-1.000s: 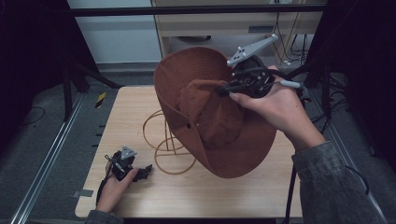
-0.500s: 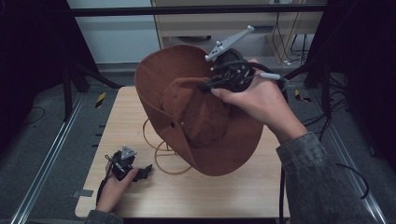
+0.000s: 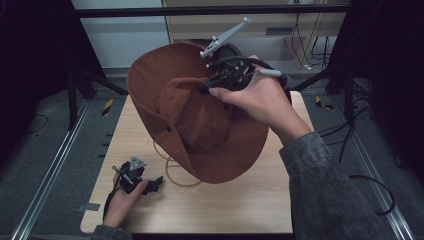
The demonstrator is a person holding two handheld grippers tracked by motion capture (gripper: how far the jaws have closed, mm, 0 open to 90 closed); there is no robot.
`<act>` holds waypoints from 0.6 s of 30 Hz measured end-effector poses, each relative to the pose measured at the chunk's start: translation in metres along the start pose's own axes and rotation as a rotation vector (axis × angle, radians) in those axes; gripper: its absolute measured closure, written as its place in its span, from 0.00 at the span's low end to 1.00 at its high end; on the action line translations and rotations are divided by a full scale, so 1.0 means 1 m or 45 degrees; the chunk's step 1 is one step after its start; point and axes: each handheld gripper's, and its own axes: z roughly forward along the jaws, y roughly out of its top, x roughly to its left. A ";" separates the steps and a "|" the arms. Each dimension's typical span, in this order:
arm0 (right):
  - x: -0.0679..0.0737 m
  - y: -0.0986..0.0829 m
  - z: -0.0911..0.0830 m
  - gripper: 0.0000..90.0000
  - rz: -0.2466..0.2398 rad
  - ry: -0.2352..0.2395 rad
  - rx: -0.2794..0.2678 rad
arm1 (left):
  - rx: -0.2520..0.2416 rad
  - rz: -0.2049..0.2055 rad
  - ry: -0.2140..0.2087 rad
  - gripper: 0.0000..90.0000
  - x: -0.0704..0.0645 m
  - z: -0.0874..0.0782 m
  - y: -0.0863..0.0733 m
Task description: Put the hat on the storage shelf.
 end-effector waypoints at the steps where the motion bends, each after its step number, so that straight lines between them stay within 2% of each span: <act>1: 0.001 0.004 0.001 0.97 0.000 0.005 -0.004 | 0.000 0.000 0.000 0.00 0.000 0.000 0.000; 18: 0.001 0.022 0.025 0.97 0.004 0.032 0.006 | 0.004 -0.001 -0.003 0.00 0.000 0.000 0.000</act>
